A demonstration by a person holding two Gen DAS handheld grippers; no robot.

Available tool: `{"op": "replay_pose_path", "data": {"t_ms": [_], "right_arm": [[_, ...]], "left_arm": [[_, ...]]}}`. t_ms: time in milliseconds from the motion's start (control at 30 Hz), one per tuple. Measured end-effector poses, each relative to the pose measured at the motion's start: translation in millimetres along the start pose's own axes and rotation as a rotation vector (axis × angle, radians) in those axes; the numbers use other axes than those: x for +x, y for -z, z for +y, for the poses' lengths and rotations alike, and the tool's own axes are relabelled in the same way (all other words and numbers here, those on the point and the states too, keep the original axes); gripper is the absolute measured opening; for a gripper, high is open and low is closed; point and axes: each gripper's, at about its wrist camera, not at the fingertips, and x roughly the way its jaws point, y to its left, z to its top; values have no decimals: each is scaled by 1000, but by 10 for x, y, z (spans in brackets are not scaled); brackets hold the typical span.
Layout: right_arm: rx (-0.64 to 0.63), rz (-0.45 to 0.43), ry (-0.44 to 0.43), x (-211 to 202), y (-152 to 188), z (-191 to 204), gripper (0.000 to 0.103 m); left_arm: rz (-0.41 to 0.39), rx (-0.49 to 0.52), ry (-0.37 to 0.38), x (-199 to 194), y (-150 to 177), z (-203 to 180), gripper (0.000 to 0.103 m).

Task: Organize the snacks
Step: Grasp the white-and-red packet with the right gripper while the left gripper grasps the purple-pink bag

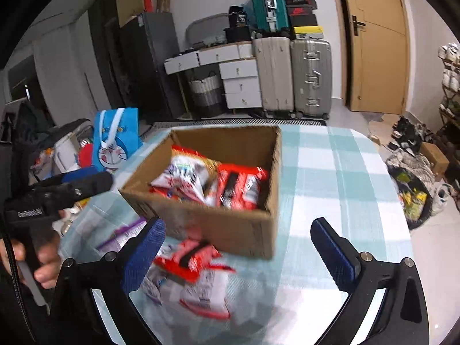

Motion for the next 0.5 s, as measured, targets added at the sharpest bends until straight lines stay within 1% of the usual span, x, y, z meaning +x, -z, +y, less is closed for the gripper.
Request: {"op": "replay_pose_path", "data": {"t_ms": [67, 100, 233, 400, 500], "right_arm": [[4, 15, 0, -61, 132, 22, 102], [4, 15, 0, -61, 132, 22, 102], [16, 42, -42, -87, 283, 89, 102], [6, 65, -15, -85, 460, 134, 103], [16, 88, -27, -20, 534, 130, 103]], "left_arm": [[11, -7, 3, -57, 109, 50, 102], [20, -10, 4, -82, 170, 82, 102], [59, -40, -5, -124, 393, 206, 102], [99, -60, -21, -67, 648, 266, 102], [130, -80, -22, -4, 760, 296, 102]]}}
